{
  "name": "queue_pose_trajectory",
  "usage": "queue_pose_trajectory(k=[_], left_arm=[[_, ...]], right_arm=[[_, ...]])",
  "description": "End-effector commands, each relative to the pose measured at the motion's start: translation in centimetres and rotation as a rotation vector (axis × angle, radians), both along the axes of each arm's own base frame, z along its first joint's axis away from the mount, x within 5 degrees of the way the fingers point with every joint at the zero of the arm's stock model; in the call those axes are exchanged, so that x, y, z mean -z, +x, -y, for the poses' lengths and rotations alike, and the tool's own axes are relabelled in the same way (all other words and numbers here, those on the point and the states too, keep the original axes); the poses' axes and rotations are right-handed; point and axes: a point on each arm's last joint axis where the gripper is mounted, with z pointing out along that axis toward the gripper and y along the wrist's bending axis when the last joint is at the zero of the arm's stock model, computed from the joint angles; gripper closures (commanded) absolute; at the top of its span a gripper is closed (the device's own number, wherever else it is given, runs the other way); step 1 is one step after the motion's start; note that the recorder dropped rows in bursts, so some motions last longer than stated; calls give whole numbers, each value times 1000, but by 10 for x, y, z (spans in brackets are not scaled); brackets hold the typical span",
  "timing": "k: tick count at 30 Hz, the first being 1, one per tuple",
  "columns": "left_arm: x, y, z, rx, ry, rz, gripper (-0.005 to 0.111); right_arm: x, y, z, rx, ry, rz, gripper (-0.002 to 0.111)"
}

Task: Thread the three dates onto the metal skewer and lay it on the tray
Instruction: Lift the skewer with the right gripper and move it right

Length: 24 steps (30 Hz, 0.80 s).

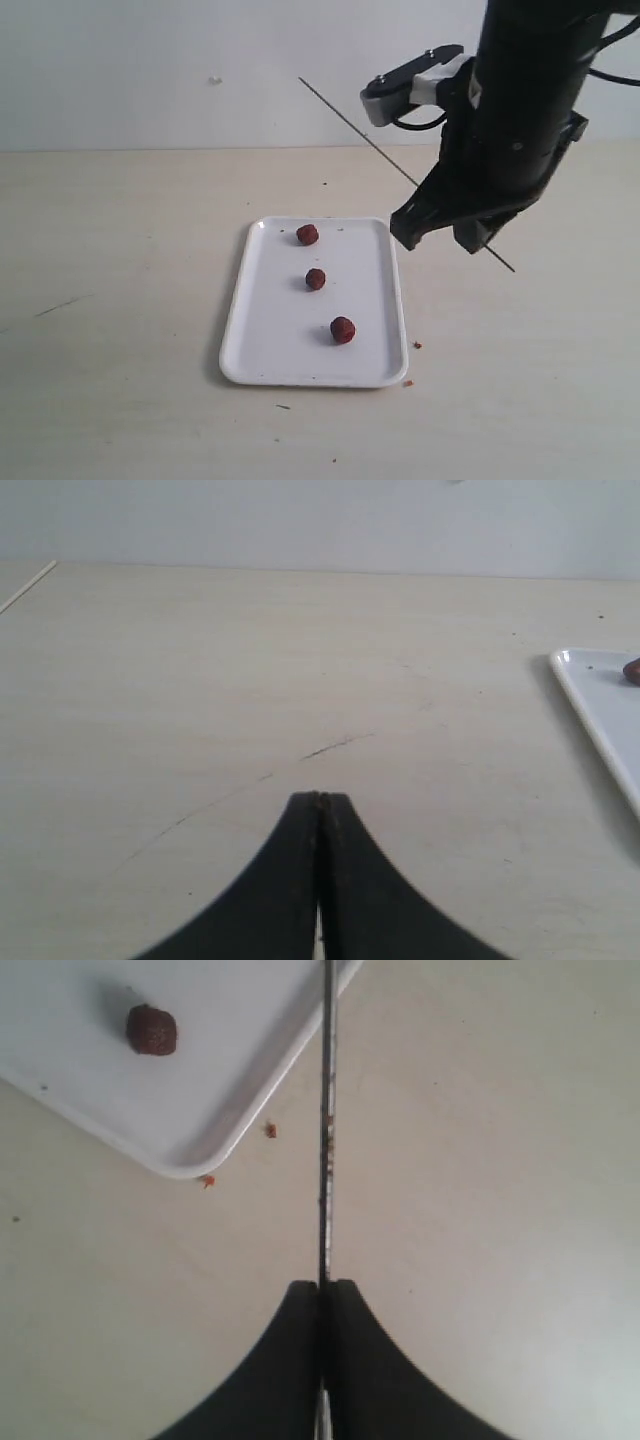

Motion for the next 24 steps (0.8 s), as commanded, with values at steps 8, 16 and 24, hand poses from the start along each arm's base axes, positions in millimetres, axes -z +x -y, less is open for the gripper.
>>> queue_pose_trajectory(k=[8,16,24], left_arm=[[0,0,0,-1,1,8,107],[-5,1,-1,21,130,72,107],[-42,2,8,86,-88,488,107]], right_arm=[[27,-64,29,-25,-45,-131,108],[56,-90,47,-19,-135,-218,108],[55,-84,59,59,-251,-121,108]])
